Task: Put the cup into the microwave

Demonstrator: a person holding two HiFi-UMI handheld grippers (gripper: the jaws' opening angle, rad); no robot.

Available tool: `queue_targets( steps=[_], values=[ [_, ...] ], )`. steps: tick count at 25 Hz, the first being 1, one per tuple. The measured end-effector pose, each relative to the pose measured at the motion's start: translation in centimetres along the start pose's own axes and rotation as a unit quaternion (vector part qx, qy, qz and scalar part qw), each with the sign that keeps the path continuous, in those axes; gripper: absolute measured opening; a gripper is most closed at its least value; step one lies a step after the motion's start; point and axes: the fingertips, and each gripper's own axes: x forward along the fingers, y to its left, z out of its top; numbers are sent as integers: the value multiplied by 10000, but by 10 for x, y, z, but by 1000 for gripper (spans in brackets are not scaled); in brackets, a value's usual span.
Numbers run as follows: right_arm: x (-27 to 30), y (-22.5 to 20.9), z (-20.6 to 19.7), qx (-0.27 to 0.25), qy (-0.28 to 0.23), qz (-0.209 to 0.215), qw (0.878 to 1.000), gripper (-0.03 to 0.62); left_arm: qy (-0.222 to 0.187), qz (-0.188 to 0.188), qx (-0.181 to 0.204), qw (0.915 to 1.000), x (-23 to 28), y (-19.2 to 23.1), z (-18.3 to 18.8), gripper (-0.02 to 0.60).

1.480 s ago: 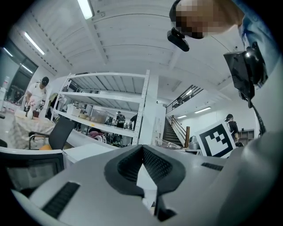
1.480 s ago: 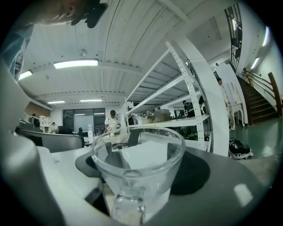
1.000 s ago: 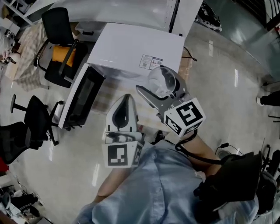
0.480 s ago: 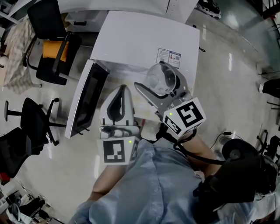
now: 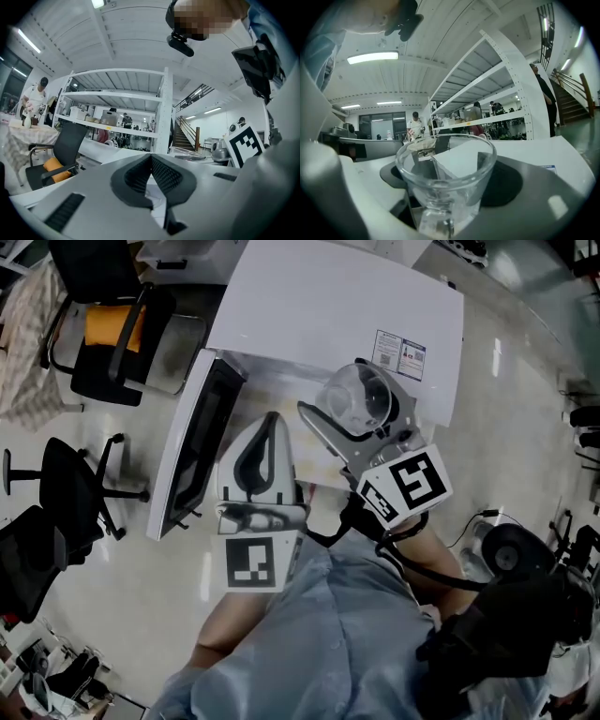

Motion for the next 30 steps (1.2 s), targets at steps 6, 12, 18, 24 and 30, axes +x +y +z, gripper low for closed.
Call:
queue_targets(
  steps=[6,12,18,24,30],
  values=[
    [9,8,-17,-41,26,6,10000,399,36,-22,-48,10000,1,14,-15,8],
    [18,17,-35,-150,-80,28,9999,399,-48,-108,-6,9999,2,21,-32,8],
    [25,24,-63,-148,-134,85,9998,399,-87,-128,58,9999,1,29,-55,8],
    [33,21,-95,-83,-37,83,9999,399,-27,-115,18,9999,0,35,-80,7],
    [46,8,-128,-99,137,-10,9999,400,17,-176,-12,9998,5,38,-98,8]
  ],
)
